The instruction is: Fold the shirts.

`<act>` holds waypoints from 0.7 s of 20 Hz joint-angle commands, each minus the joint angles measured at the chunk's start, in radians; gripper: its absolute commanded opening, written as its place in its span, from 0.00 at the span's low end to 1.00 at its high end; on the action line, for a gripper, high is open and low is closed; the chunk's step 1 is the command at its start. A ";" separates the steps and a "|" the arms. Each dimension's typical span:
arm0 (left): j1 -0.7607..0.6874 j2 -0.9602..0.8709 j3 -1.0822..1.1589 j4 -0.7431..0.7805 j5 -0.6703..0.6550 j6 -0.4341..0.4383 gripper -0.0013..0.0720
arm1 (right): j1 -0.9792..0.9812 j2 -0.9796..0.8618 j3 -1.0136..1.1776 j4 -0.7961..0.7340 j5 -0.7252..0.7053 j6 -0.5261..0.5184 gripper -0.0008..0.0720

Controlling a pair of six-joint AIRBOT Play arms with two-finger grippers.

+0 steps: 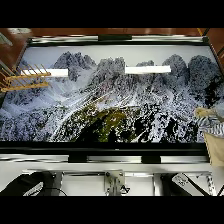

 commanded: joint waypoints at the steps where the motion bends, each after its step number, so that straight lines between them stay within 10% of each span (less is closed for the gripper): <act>1: 0.001 0.013 0.000 0.214 -0.106 -0.140 0.94 | -0.042 -0.047 0.000 -0.001 -0.106 0.040 0.11; 14: 0.000 0.016 0.000 0.299 -0.192 -0.306 0.93 | -0.042 -0.207 0.190 -0.030 -0.294 0.134 0.11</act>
